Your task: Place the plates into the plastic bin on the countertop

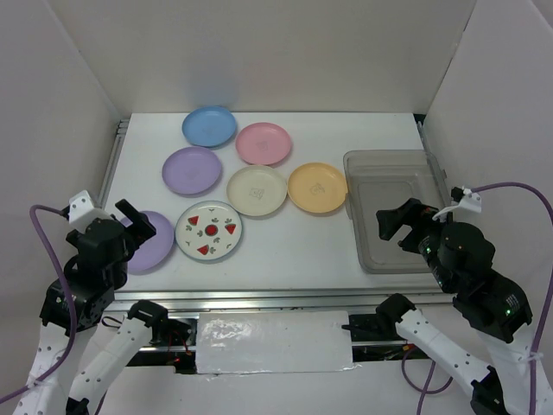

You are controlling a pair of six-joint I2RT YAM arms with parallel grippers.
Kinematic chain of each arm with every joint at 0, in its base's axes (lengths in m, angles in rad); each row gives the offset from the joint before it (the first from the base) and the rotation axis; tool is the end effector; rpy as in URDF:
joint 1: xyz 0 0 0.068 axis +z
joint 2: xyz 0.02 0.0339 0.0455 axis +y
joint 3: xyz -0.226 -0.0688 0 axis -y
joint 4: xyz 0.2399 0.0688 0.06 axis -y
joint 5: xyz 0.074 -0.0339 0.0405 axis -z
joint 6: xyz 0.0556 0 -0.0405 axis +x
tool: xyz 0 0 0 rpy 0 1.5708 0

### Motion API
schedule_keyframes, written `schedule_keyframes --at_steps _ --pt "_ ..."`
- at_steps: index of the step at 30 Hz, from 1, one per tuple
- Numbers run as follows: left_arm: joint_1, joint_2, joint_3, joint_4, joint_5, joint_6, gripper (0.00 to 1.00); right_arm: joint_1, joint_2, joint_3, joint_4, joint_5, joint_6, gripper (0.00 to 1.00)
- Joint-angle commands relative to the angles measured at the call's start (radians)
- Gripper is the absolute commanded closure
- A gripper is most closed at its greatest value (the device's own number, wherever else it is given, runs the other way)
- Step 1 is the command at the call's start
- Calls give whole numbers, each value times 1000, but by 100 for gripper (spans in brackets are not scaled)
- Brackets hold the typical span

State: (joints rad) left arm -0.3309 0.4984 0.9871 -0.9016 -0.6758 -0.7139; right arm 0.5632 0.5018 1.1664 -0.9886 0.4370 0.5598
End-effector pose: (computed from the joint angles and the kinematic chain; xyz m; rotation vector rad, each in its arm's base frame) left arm 0.1178 -0.0037 0.3400 -0.7657 1.7273 -0.0399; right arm 0.0900 0.0290 0.3778 0.2931 1.8562 0.3617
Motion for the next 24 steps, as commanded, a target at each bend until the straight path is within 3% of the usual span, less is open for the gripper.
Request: schedule_keyframes --at_steps 1,6,12,19,24 --pt "-5 -8 5 9 -25 -18 1 9 -16 19 36 19 -9 0" --pt "-7 -15 2 21 -7 -2 1 9 -95 -54 180 -145 -55 0" --pt "-5 -37 -4 29 -4 -6 1 15 82 -140 358 -401 18 0" --pt "1 -26 -7 47 19 26 1 202 482 -292 823 -448 211 0" --pt "30 37 -8 69 70 59 1 322 855 -229 1022 -488 304 0"
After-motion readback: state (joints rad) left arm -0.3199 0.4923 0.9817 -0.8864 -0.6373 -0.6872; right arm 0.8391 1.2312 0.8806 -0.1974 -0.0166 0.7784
